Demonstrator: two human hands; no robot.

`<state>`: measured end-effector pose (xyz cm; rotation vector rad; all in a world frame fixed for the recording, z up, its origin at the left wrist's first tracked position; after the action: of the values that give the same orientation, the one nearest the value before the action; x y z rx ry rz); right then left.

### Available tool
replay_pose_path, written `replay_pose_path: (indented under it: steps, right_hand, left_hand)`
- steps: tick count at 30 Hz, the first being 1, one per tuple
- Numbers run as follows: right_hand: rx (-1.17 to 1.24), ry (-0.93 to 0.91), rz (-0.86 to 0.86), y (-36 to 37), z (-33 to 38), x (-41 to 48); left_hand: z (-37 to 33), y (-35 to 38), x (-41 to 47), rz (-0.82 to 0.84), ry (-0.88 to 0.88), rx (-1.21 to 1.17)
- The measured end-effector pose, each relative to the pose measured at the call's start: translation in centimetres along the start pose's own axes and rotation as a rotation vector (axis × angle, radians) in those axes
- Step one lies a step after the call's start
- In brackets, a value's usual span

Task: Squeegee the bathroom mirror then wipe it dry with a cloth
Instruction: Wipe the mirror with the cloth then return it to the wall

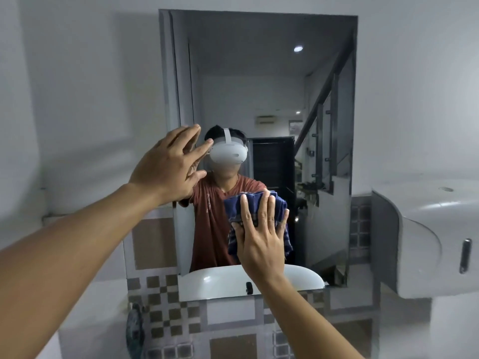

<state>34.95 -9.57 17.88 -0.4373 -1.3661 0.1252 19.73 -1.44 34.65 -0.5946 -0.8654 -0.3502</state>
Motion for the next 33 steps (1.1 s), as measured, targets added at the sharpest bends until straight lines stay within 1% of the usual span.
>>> replay_pose_path:
  steps: [4, 9, 13, 18, 25, 29, 33]
  right_hand:
    - [0.0, -0.085, 0.01, 1.1, 2.9, 0.7]
    - [-0.049, -0.343, 0.132, 2.9, 6.7, 0.5]
    - [-0.047, -0.405, 0.177, 4.1, 7.8, -0.9]
    - [-0.077, -0.487, 0.229, 4.3, 6.4, -3.5]
    - [-0.124, -0.438, 0.251, 2.6, 1.8, -4.7]
    - [-0.127, -0.303, 0.2, 0.6, -2.0, -4.6]
    - [-0.121, -0.143, 0.188, -1.2, -5.5, -4.0]
  left_hand:
    - [0.0, 0.1, -0.1, -0.001, -0.005, -0.017]
    - [-0.1, 0.2, -0.1, -0.003, -0.02, -0.018]
    - [-0.2, 0.1, -0.4, 0.002, -0.039, -0.032]
    - [-1.3, 0.5, -2.1, 0.004, -0.09, -0.082]
    - [-3.3, 2.3, -4.0, 0.045, -0.1, -0.115]
    - [-3.5, 2.6, -4.1, 0.037, -0.109, -0.143]
    - [-3.5, 2.5, -4.2, 0.03, -0.11, -0.153]
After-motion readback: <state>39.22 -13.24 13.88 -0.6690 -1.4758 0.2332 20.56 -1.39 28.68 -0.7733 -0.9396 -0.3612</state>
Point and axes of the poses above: each hand's wrist, its own x-axis towards the middle knuckle, its own y-axis out of the palm, z = x × y, the point moved 7 cm from there along x, towards the middle knuckle, and after that the axes turned 8 degrees about x, right-handed, at the moved point
